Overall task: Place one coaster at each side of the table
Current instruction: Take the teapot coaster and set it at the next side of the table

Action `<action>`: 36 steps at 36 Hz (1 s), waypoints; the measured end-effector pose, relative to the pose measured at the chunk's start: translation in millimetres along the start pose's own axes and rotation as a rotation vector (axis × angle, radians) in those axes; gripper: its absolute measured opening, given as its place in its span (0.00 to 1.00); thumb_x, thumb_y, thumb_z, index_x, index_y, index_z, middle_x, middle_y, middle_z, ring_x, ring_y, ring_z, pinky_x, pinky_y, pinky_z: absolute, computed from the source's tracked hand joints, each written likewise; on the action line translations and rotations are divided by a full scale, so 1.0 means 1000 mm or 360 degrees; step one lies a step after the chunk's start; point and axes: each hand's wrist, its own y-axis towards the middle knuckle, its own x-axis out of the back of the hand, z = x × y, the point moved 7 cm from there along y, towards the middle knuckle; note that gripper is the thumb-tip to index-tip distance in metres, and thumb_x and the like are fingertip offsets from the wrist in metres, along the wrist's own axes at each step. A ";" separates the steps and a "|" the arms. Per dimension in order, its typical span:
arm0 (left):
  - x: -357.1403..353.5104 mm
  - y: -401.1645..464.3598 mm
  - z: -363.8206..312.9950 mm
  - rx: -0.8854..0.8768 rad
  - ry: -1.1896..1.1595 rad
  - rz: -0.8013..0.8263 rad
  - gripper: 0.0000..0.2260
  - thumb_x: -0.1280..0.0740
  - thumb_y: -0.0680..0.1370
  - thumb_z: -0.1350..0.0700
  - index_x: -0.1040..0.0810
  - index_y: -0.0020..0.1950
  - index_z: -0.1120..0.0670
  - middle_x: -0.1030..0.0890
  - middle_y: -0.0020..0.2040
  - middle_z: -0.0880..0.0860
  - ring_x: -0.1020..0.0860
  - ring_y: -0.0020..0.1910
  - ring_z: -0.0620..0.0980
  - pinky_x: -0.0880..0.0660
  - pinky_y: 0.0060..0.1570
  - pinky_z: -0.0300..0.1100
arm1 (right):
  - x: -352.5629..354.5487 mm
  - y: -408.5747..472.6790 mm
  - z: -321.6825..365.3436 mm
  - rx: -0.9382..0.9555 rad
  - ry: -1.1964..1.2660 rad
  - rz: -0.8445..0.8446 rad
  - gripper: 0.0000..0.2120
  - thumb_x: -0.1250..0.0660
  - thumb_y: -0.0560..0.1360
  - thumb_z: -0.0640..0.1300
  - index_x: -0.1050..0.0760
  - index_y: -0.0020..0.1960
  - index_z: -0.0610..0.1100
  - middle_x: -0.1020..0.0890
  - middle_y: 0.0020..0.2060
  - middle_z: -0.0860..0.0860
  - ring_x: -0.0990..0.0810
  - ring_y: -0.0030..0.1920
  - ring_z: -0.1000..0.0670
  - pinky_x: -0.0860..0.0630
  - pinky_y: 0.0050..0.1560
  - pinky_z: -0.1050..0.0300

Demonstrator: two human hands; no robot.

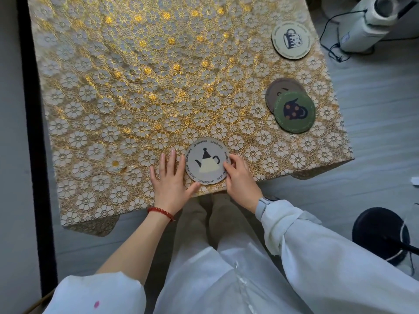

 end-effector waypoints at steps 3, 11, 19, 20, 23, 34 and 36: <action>0.000 -0.001 0.000 -0.0001 0.0012 -0.0003 0.38 0.40 0.71 0.35 0.52 0.74 0.50 0.55 0.76 0.53 0.60 0.74 0.55 0.60 0.70 0.62 | 0.000 0.000 0.000 0.0018 -0.0035 0.0020 0.19 0.42 0.74 0.34 0.35 0.65 0.37 0.38 0.68 0.38 0.40 0.68 0.40 0.36 0.69 0.45; 0.004 0.001 -0.001 0.0023 -0.0028 0.0064 0.40 0.37 0.70 0.35 0.52 0.74 0.50 0.55 0.76 0.53 0.59 0.74 0.55 0.58 0.70 0.63 | 0.006 0.001 -0.003 0.0025 0.0010 0.0007 0.17 0.42 0.74 0.36 0.32 0.63 0.37 0.35 0.67 0.38 0.38 0.68 0.39 0.36 0.68 0.45; 0.035 0.029 -0.026 -0.0012 -0.0140 -0.0046 0.34 0.37 0.72 0.40 0.47 0.72 0.50 0.49 0.76 0.56 0.54 0.74 0.56 0.56 0.70 0.64 | 0.052 0.013 -0.041 -0.0137 0.0151 -0.0135 0.18 0.43 0.75 0.35 0.33 0.64 0.39 0.36 0.68 0.42 0.36 0.67 0.44 0.33 0.65 0.48; 0.037 0.037 -0.035 -0.0031 -0.0134 -0.0037 0.33 0.37 0.73 0.40 0.47 0.72 0.50 0.49 0.76 0.56 0.54 0.74 0.56 0.55 0.70 0.64 | 0.060 0.017 -0.049 -0.0164 0.0163 -0.0150 0.18 0.44 0.75 0.35 0.33 0.64 0.40 0.36 0.68 0.42 0.36 0.67 0.44 0.33 0.65 0.49; 0.040 0.063 -0.064 -0.0102 -0.0077 0.0004 0.33 0.39 0.74 0.41 0.51 0.73 0.48 0.51 0.76 0.55 0.54 0.74 0.56 0.55 0.71 0.64 | 0.085 0.032 -0.076 -0.0233 0.0149 -0.0228 0.17 0.44 0.75 0.36 0.34 0.64 0.39 0.34 0.67 0.42 0.36 0.68 0.44 0.36 0.69 0.48; 0.013 0.125 -0.125 -0.0168 0.0257 0.0177 0.40 0.45 0.69 0.29 0.62 0.72 0.43 0.65 0.74 0.55 0.67 0.72 0.60 0.63 0.65 0.67 | 0.141 0.078 -0.176 -0.0845 0.0005 -0.0386 0.36 0.36 0.73 0.50 0.52 0.72 0.42 0.45 0.73 0.42 0.47 0.71 0.40 0.41 0.69 0.39; 0.008 0.126 -0.123 -0.0177 0.0254 0.0196 0.41 0.47 0.68 0.27 0.64 0.71 0.43 0.69 0.73 0.54 0.70 0.70 0.59 0.65 0.65 0.66 | 0.139 0.079 -0.179 -0.0856 -0.0030 -0.0406 0.37 0.35 0.72 0.51 0.54 0.72 0.44 0.46 0.73 0.43 0.46 0.71 0.39 0.40 0.68 0.38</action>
